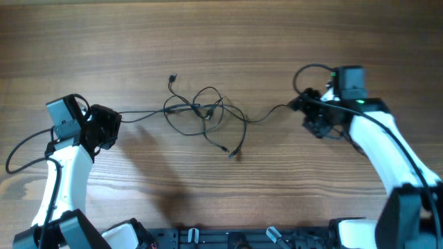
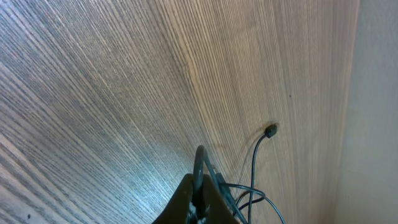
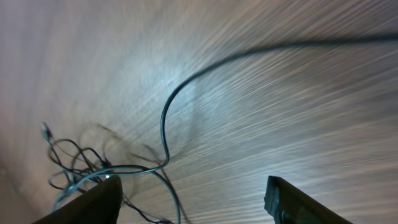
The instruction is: Untangle cables
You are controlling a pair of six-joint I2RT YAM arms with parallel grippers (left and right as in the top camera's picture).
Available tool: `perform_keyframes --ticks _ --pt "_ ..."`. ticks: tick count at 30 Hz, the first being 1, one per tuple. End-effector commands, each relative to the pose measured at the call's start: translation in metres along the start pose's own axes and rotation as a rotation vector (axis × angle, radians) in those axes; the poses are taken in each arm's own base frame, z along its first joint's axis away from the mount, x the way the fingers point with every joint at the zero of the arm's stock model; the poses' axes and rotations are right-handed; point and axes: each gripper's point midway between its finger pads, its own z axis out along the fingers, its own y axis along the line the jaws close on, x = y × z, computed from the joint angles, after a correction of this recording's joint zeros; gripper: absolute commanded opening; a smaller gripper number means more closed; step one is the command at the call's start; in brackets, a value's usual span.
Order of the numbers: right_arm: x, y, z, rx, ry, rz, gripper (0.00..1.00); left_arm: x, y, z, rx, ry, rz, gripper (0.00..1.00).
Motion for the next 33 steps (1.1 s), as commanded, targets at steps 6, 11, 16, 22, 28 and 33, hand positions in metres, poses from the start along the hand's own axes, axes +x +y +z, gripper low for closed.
perform_keyframes --ticks 6,11,16,22,28,33 --pt "0.057 0.028 0.094 -0.019 0.197 0.023 0.57 0.000 -0.001 -0.002 0.004 -0.009 0.030 0.04" --pt "0.021 0.076 0.082 -0.234 0.103 -0.044 0.04 -0.001 0.000 -0.002 0.001 -0.014 0.030 0.04" --pt "-0.078 0.042 -0.043 -0.300 -0.198 -0.043 0.05 -0.037 0.025 -0.014 -0.054 -0.120 -0.002 0.04" --pt "-0.106 -0.042 -0.157 -0.197 -0.467 -0.009 0.05 -0.070 0.060 -0.033 -0.093 -0.196 -0.124 0.04" --pt "-0.115 -0.087 -0.154 0.052 -0.530 0.010 0.04 -0.061 0.067 -0.032 -0.123 -0.162 -0.143 0.04" --pt "-0.108 -0.166 -0.172 0.436 -0.632 0.295 0.06 -0.054 0.073 -0.032 -0.146 -0.136 -0.158 0.04"
